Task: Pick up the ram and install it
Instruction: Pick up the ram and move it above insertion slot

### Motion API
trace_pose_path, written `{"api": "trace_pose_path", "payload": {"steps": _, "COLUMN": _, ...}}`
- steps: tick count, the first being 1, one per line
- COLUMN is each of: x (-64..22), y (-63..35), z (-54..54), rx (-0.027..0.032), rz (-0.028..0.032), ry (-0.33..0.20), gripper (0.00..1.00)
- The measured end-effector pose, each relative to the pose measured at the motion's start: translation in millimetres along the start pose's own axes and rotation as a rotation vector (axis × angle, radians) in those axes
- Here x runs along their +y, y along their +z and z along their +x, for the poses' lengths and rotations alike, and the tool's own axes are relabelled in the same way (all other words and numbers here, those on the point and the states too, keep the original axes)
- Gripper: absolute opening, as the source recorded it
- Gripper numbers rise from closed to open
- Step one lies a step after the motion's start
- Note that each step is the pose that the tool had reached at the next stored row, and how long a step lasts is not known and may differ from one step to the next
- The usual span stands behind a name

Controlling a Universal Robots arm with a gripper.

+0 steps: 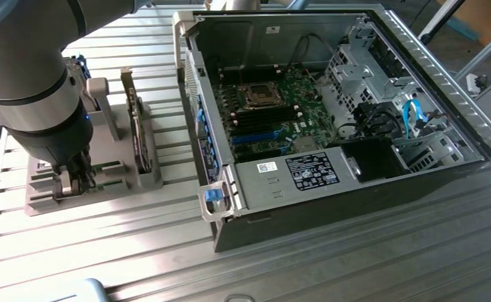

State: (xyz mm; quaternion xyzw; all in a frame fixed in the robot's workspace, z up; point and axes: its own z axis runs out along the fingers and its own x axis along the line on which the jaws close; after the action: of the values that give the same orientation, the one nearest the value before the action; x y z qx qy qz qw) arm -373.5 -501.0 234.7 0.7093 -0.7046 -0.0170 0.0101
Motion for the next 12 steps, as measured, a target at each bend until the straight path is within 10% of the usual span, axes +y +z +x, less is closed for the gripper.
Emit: {"api": "trace_pose_path", "payload": {"steps": 12, "x": -0.1, "y": 3.6, "z": 0.0, "rx": -0.0001, "rz": 0.0, "ry": 0.0, "gripper": 0.24}}
